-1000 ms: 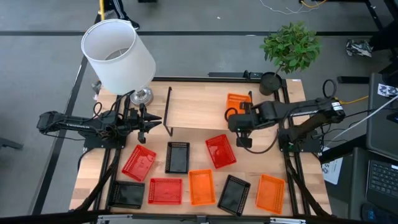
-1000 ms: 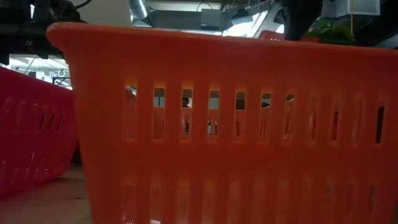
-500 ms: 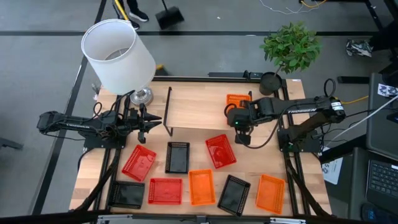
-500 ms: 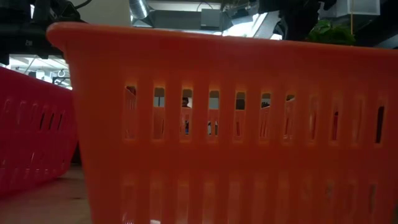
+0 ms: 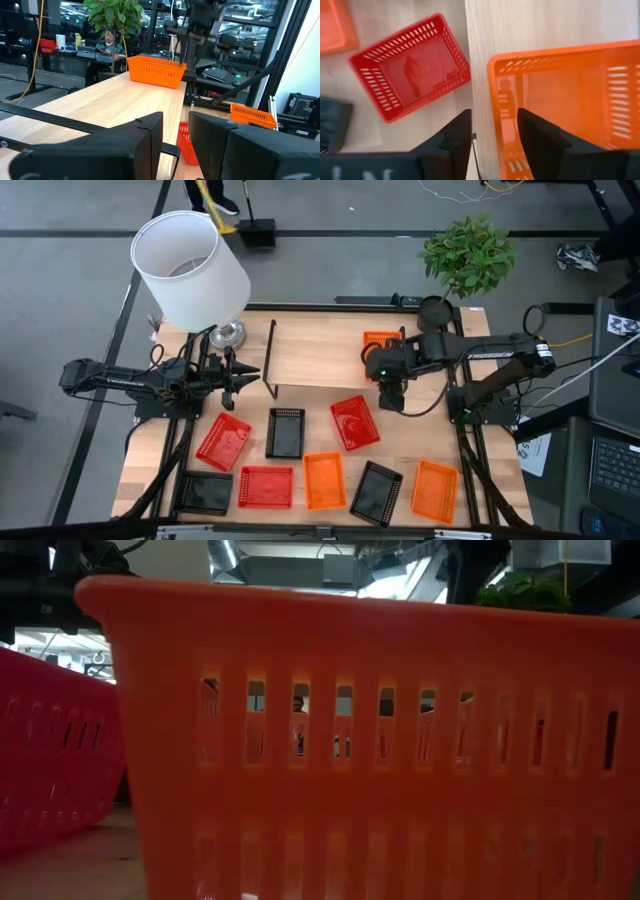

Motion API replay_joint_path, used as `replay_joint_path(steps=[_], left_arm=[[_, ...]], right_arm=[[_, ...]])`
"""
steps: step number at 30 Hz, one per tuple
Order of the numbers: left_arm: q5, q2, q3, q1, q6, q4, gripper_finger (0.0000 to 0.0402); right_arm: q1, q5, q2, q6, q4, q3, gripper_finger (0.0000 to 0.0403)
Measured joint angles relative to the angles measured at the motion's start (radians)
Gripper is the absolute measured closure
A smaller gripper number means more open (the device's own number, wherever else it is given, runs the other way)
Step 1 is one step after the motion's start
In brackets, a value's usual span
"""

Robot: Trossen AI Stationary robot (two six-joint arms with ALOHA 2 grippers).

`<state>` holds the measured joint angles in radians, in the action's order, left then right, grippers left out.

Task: Stack baskets on shelf by color
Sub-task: Stack the right orange bin on top of the orange bin

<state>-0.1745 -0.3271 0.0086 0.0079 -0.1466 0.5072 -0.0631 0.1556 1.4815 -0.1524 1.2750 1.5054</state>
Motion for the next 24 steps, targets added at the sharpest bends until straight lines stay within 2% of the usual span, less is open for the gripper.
replay_joint_path(steps=[4, 9, 12, 16, 20, 24], left_arm=[[0.0, 0.0, 0.0, 0.0, 0.0, 0.0, 0.0317], [0.0, 0.0, 0.0, 0.0, -0.001, 0.0, 0.0317], [0.0, 0.0, 0.0, 0.0, -0.001, 0.0, 0.0317], [0.0, 0.0, 0.0, 0.0, -0.003, 0.001, 0.0317], [0.0, 0.0, 0.0, 0.0, -0.003, 0.001, 0.0317], [0.0, 0.0, 0.0, 0.0, -0.003, 0.001, 0.0317]], right_arm=[[-0.001, -0.029, 0.0, -0.083, 0.107, 0.135, 0.0242], [-0.068, -0.277, -0.017, -0.37, 0.29, 0.221, 0.0241], [-0.161, -0.331, -0.044, -0.495, 0.295, 0.206, 0.0241], [-0.331, -0.293, -0.073, -0.681, 0.297, 0.163, 0.0243], [-0.501, -0.161, -0.078, -0.871, 0.293, 0.096, 0.0248], [-0.624, -0.103, -0.077, -1.067, 0.194, -0.031, 0.0251]])
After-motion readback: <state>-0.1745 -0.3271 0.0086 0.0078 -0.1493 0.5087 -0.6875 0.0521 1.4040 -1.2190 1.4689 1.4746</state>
